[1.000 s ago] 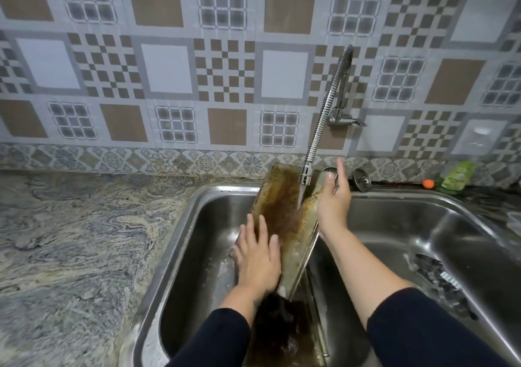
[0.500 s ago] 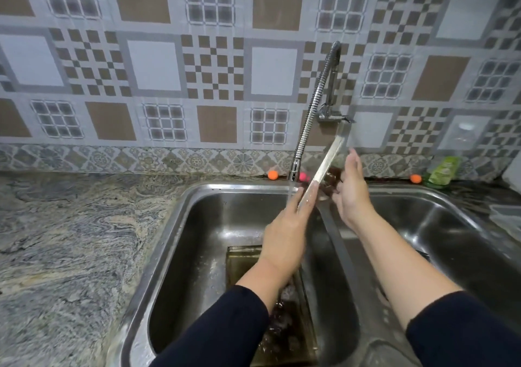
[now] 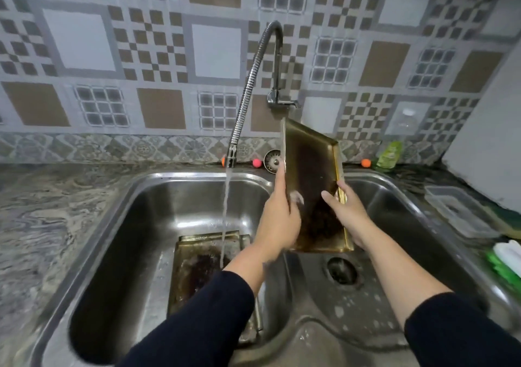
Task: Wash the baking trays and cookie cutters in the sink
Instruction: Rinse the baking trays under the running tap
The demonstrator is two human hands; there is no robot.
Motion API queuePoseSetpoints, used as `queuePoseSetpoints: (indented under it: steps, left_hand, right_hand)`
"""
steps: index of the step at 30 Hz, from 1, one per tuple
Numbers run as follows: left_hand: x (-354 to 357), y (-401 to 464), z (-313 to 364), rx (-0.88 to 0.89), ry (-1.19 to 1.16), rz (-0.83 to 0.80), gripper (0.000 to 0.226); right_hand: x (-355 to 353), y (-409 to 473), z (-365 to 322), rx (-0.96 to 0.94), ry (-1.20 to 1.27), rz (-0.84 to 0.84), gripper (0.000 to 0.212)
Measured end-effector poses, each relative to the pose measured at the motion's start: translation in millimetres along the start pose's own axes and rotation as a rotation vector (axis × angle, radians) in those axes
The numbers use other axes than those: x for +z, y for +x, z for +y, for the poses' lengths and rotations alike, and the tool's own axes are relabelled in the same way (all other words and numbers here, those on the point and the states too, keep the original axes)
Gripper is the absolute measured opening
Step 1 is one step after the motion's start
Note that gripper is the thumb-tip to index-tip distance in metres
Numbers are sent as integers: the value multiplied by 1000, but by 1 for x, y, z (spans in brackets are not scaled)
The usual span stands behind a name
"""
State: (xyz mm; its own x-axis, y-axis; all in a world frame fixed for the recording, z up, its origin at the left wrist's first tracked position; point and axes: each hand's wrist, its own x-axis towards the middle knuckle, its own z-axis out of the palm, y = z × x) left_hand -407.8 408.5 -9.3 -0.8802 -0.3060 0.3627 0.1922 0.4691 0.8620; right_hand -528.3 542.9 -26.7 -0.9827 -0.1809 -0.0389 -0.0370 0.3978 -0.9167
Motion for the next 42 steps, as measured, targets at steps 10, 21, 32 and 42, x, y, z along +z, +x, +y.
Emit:
queuePoseSetpoints:
  steps: [10,21,32,42]
  left_hand:
    - [68,-29,-56,-381,812,-489,69]
    - [80,-29,-65,-349,1015,-364,62]
    - [80,-25,-70,-337,1035,-395,64]
    - [19,-12,-69,-167,786,-499,51]
  right_hand:
    - [-57,13,124,288,-365,-143,80]
    - [-22,31,182,372,-626,-361,90]
    - [-29,38,152,338,-796,-413,81]
    - [18,4,9,-117,-772,-437,49]
